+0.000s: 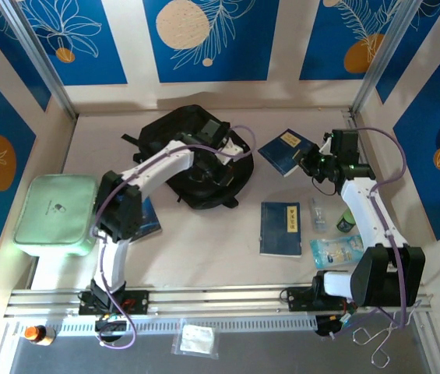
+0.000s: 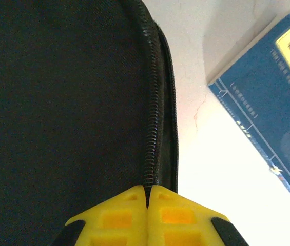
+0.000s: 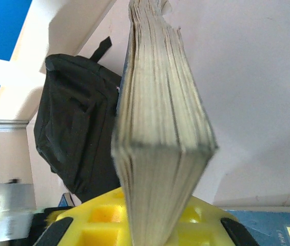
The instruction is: Pack the student bag
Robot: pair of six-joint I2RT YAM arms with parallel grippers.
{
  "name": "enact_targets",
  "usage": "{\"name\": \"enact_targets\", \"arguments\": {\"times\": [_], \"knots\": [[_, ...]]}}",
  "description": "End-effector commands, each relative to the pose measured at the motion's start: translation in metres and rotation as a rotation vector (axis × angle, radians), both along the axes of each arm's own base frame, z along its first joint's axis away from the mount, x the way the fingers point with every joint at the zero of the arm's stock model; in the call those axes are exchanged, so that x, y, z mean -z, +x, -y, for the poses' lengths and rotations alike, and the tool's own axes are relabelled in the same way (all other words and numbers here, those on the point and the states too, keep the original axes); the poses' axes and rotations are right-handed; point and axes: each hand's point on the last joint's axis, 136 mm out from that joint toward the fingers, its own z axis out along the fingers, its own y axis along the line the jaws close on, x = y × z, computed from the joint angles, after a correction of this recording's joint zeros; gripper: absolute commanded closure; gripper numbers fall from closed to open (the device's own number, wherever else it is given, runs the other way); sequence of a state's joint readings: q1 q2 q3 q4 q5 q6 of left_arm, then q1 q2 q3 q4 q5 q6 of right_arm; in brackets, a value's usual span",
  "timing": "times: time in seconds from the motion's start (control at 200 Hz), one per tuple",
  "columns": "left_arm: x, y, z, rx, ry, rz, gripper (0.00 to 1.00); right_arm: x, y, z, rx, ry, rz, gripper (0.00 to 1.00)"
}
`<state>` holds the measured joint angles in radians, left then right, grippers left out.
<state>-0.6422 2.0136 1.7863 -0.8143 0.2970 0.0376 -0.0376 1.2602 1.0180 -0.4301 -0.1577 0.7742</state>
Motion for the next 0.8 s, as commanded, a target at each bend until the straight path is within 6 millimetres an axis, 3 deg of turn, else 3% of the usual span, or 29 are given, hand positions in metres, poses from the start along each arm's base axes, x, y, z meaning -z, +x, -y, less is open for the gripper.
{"name": "enact_targets", "arguments": {"times": [0.0,0.275,0.535,0.705,0.795], "knots": [[-0.054,0.016,-0.008,-0.076,-0.158,0.095,1.0,-0.013,-0.006,-0.003,-0.01,0.034,0.056,0.99],[-0.089,0.031,-0.026,-0.191,-0.301,0.178,1.0,-0.014,-0.023,-0.039,-0.139,0.15,0.061,0.98],[-0.128,0.025,-0.013,-0.145,-0.453,0.23,1.0,0.019,-0.035,-0.093,-0.183,0.216,-0.086,0.98],[-0.148,0.019,-0.009,-0.109,-0.522,0.258,1.0,0.032,-0.029,-0.119,-0.183,0.237,-0.138,0.99],[-0.158,0.013,-0.008,-0.086,-0.557,0.273,1.0,0.026,-0.018,-0.134,-0.215,0.276,-0.11,0.99]]}}
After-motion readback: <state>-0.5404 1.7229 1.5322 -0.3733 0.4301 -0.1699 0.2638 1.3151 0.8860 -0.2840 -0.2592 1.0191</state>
